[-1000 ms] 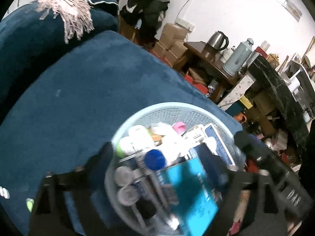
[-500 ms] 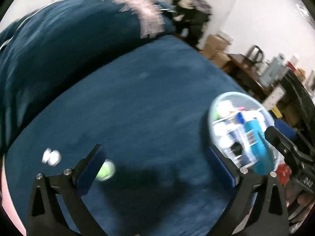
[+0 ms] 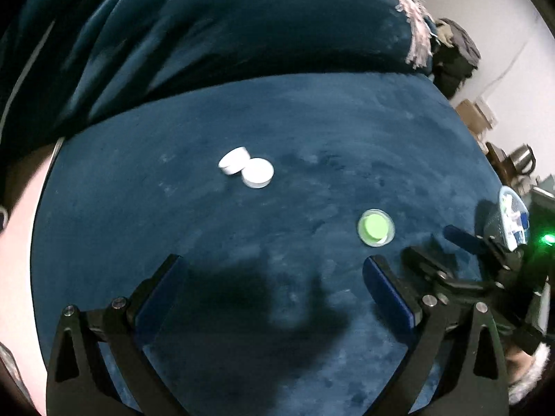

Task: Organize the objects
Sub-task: 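Move both grippers back toward the caps left on the bed, then grasp a white cap with the right gripper while the left gripper grasps the green cap, then carry both caps over the basket and open both grippers to drop them, then move both grippers back to the last two white caps, then grasp a white cap with the right gripper while the left gripper grasps the printed white cap, then carry both white caps over the basket and open both grippers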

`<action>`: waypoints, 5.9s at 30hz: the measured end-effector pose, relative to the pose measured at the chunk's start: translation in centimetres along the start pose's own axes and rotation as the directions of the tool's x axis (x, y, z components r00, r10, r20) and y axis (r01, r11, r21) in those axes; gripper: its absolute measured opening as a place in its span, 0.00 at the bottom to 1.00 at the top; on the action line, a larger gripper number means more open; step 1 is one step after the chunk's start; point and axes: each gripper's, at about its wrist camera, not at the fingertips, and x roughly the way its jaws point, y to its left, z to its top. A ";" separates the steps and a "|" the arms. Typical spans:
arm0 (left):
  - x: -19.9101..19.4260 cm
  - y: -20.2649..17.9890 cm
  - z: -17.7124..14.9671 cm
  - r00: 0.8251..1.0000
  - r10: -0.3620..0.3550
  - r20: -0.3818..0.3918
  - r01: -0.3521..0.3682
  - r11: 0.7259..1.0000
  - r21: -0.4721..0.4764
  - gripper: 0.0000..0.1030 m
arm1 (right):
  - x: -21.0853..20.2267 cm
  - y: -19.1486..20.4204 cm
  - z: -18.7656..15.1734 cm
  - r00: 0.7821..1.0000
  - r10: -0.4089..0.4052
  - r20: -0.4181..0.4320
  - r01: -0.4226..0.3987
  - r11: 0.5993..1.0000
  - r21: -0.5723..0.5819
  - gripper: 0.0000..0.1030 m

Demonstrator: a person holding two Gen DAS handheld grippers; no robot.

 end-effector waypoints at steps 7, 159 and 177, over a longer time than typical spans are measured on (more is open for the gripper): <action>0.8 -0.2 -0.3 1.000 -0.004 -0.013 0.004 1.000 0.017 0.99 | 3.5 0.6 1.2 0.999 -0.049 -0.006 0.049 0.999 -0.017 0.87; 8.1 0.9 7.1 0.999 0.019 0.039 -0.023 0.995 0.094 0.29 | 4.7 3.3 4.8 0.983 0.182 0.025 -0.182 0.983 0.002 0.29; -1.2 -20.0 7.0 0.970 -0.239 0.042 0.201 0.888 0.413 0.29 | -10.6 -8.4 0.7 0.972 0.025 0.234 -0.077 0.973 0.216 0.29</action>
